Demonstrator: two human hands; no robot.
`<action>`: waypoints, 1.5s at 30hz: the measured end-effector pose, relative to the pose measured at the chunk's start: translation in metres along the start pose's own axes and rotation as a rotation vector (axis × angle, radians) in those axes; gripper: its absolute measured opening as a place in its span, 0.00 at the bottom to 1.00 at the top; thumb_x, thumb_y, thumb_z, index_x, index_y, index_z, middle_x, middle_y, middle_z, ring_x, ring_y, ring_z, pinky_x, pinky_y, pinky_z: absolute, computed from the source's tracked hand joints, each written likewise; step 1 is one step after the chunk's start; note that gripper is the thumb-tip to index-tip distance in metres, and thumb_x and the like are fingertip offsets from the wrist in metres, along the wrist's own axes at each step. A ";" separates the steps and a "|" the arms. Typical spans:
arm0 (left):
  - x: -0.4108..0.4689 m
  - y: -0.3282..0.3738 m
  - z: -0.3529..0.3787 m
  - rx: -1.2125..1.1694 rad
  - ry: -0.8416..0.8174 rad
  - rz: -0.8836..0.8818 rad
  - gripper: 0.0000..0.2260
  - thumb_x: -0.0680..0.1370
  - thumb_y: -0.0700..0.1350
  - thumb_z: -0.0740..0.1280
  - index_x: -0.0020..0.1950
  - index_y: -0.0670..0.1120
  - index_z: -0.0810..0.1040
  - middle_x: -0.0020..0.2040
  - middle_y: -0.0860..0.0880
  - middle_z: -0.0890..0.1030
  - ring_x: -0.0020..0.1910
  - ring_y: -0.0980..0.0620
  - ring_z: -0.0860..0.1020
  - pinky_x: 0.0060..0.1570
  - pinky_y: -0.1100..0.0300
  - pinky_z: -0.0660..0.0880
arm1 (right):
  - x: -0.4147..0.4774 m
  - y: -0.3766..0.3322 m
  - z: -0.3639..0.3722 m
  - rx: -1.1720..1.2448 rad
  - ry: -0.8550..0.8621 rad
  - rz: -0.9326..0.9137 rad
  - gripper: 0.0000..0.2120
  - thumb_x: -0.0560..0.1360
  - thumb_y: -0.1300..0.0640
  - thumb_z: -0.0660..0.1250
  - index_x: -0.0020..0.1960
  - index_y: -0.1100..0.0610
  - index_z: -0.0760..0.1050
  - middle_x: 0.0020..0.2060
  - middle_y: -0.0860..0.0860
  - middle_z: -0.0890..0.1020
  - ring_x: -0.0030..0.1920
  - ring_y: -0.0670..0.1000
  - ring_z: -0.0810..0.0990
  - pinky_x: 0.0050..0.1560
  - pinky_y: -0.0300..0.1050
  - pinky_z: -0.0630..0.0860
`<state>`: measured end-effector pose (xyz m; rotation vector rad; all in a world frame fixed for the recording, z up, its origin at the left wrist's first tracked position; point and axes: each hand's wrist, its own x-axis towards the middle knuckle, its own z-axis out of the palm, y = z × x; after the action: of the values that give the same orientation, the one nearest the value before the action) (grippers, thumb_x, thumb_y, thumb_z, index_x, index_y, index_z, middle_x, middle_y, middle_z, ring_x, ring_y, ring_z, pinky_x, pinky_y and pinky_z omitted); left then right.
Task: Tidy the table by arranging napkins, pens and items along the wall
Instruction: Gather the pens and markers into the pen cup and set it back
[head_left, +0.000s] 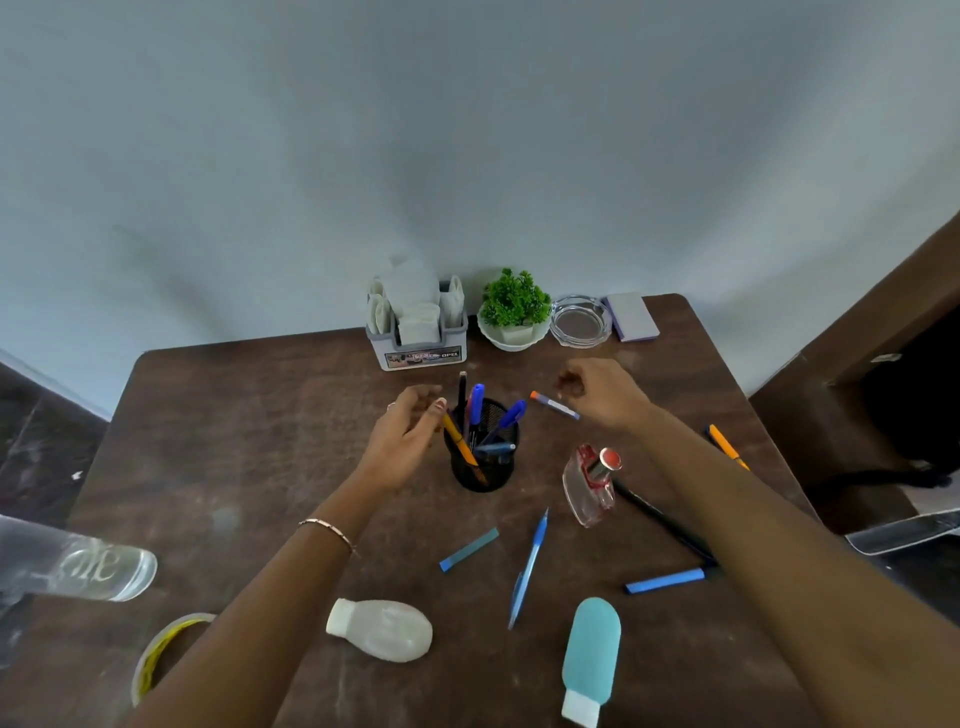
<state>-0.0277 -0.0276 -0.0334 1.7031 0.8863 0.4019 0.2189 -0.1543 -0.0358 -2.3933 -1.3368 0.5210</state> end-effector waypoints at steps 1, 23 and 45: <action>-0.001 -0.001 0.001 -0.020 -0.018 -0.018 0.10 0.82 0.47 0.59 0.61 0.48 0.73 0.52 0.50 0.79 0.56 0.50 0.78 0.54 0.54 0.77 | 0.005 0.003 0.002 -0.054 -0.039 -0.016 0.04 0.73 0.58 0.67 0.47 0.58 0.78 0.47 0.54 0.83 0.49 0.55 0.80 0.45 0.46 0.74; -0.009 -0.003 0.009 -0.145 0.005 -0.124 0.10 0.82 0.50 0.58 0.49 0.47 0.76 0.45 0.52 0.82 0.48 0.54 0.81 0.45 0.60 0.75 | 0.011 -0.033 -0.024 0.659 0.042 0.026 0.21 0.69 0.66 0.71 0.60 0.53 0.77 0.39 0.48 0.80 0.40 0.43 0.79 0.41 0.33 0.77; -0.051 -0.008 -0.005 -0.245 0.089 -0.171 0.18 0.82 0.56 0.52 0.62 0.47 0.73 0.54 0.48 0.79 0.46 0.56 0.78 0.43 0.63 0.74 | -0.013 -0.095 -0.011 -0.172 -0.076 -0.286 0.13 0.77 0.55 0.66 0.59 0.56 0.81 0.50 0.52 0.85 0.49 0.52 0.81 0.50 0.46 0.76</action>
<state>-0.0681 -0.0606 -0.0306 1.3831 0.9969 0.4532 0.1485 -0.1200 0.0201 -2.2742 -1.7866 0.4357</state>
